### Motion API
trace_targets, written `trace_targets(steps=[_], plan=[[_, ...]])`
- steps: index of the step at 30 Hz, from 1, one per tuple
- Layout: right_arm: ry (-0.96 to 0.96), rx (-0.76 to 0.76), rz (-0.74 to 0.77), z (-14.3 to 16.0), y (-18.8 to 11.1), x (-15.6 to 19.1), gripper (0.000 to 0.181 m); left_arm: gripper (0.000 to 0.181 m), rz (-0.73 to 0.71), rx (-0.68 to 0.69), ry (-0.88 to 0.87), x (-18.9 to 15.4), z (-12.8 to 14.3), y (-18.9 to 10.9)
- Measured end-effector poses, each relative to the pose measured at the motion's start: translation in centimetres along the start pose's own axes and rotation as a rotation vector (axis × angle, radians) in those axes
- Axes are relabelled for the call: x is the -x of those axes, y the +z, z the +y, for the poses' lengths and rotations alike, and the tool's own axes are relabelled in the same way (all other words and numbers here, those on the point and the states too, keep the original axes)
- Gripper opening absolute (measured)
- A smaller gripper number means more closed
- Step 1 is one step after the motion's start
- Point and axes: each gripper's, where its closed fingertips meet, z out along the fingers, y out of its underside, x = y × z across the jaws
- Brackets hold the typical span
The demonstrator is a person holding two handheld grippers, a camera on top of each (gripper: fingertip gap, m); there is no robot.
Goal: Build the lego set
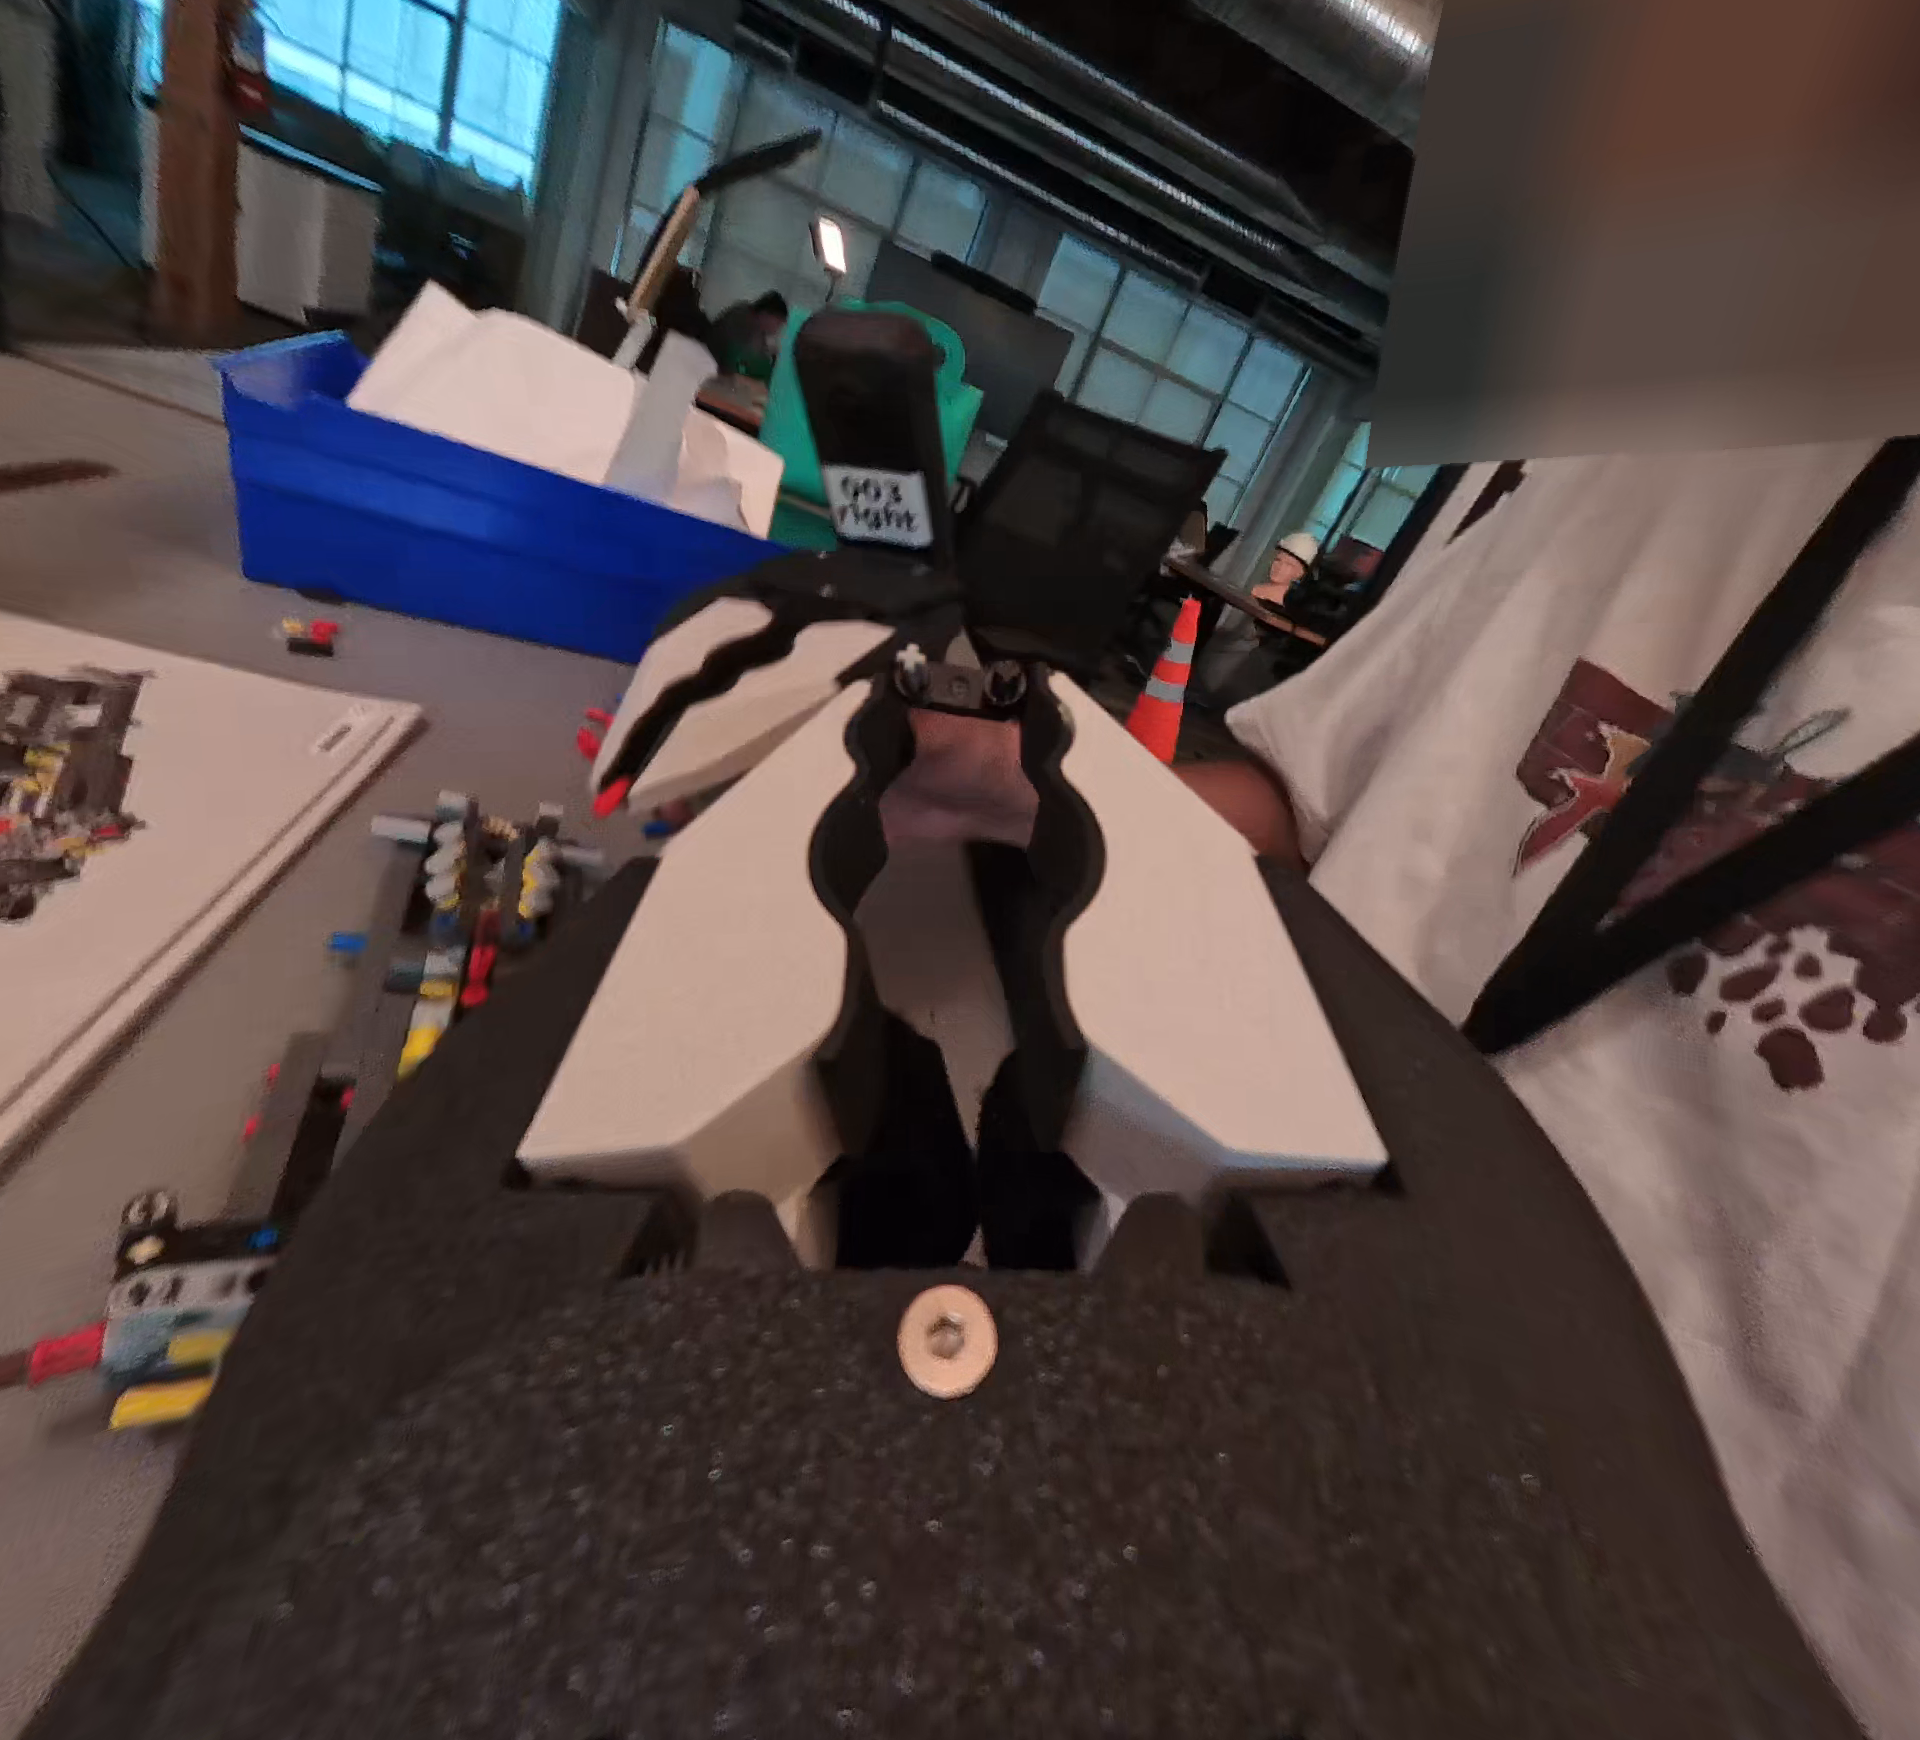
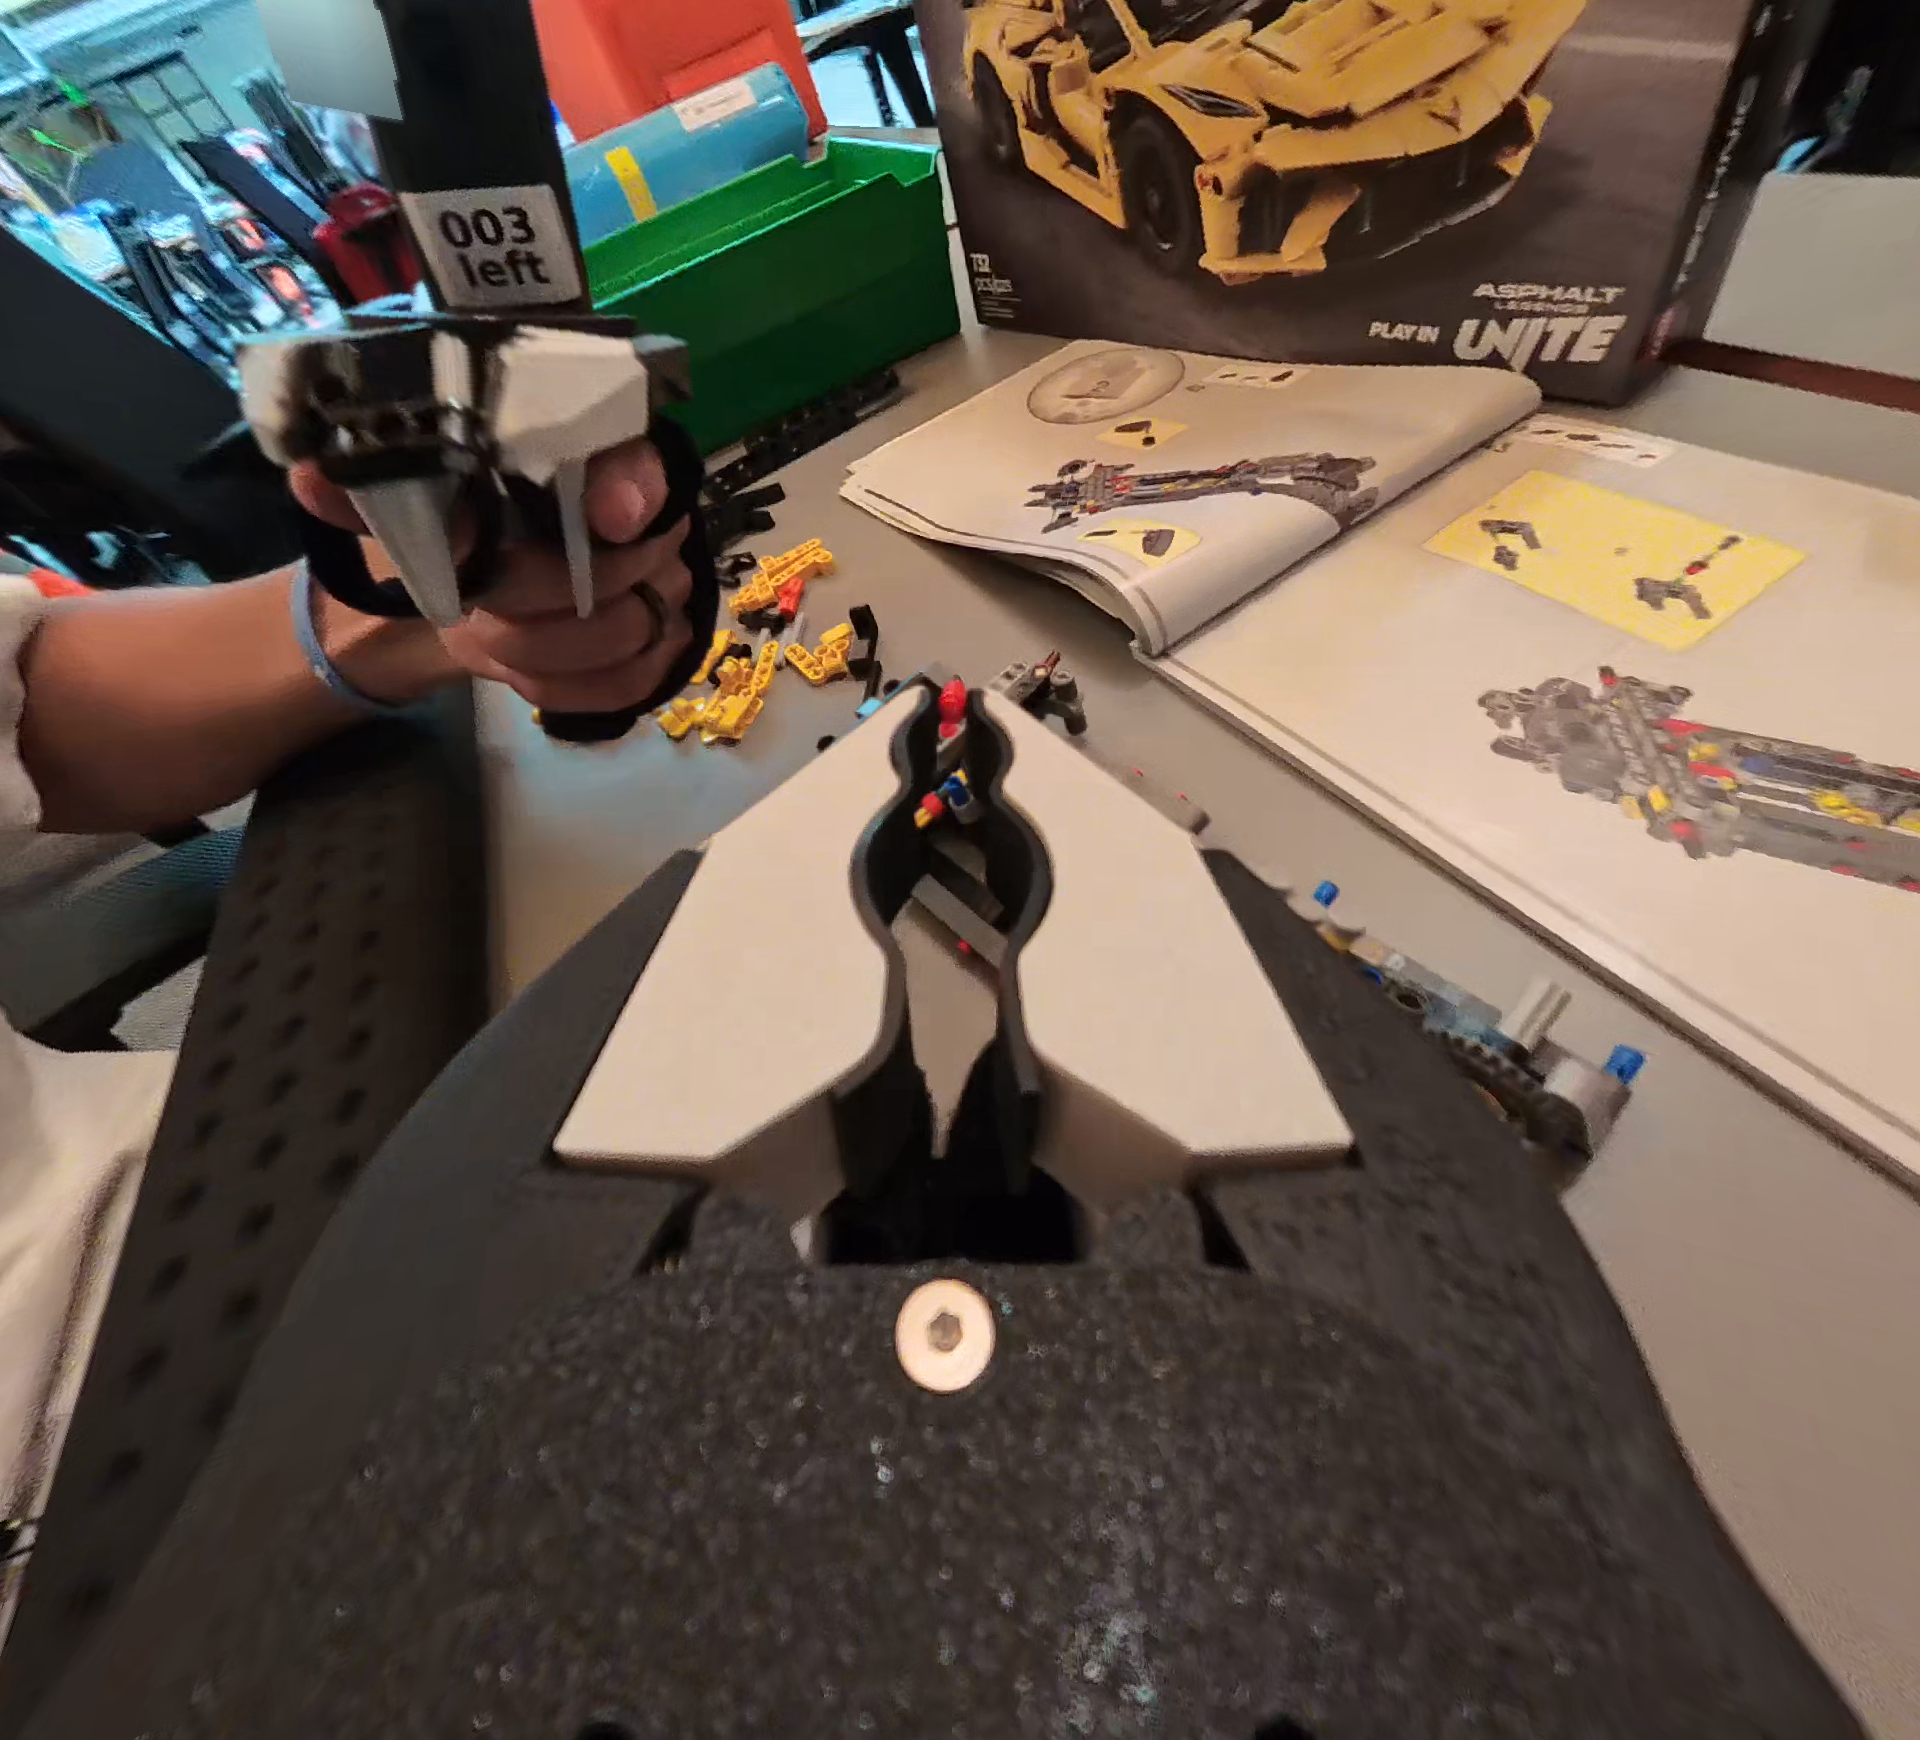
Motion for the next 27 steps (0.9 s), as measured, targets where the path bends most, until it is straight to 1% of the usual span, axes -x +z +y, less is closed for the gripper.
trace_targets(steps=[2,3,4,6,10,14,17,20,23,25,27], plan=[[-0.077,-0.017,0.057,-0.1,-1.0,0.1,0.003,0.021,-0.006,0.020,-0.006,0.6,1.1,-0.6],[-0.113,-0.027,0.083,-0.2,-1.3,0.1,0.003,0.021,0.017,0.015,-0.029,0.6,1.2,-0.8],[-0.142,-0.035,0.098,-0.1,-1.5,0.2,0.003,0.021,0.034,0.007,-0.052,0.6,1.1,-0.9],[-0.174,-0.015,0.130,0.3,-1.5,-0.1,0.003,0.021,0.007,-0.015,-0.013,1.0,0.7,-0.9],[-0.165,-0.034,0.109,-0.2,-1.3,0.3,0.003,0.021,-0.194,-0.094,0.179,3.3,-0.9,-1.2],[-0.179,-0.031,0.102,-0.1,-1.2,0.5,0.003,0.021,-0.399,-0.087,0.357,5.0,-1.0,-1.7],[-0.172,-0.038,0.094,-0.2,-1.2,0.6,0.003,0.021,-0.508,0.012,0.517,5.4,-0.1,-1.1],[-0.152,-0.050,0.067,-0.3,-1.3,0.7,0.003,0.021,-0.673,0.110,0.745,6.1,0.2,-1.1],[-0.120,-0.091,-0.022,-1.0,-1.6,1.9,0.003,0.021,-0.805,0.196,0.952,6.4,0.3,-1.2],[-0.096,-0.116,-0.084,-1.4,-1.8,2.6,0.003,0.021,-0.828,0.220,1.050,6.0,0.4,-1.0],[-0.081,-0.133,-0.124,-1.7,-1.9,3.1,0.004,0.021,-0.805,0.221,1.114,5.2,0.5,-0.4]])
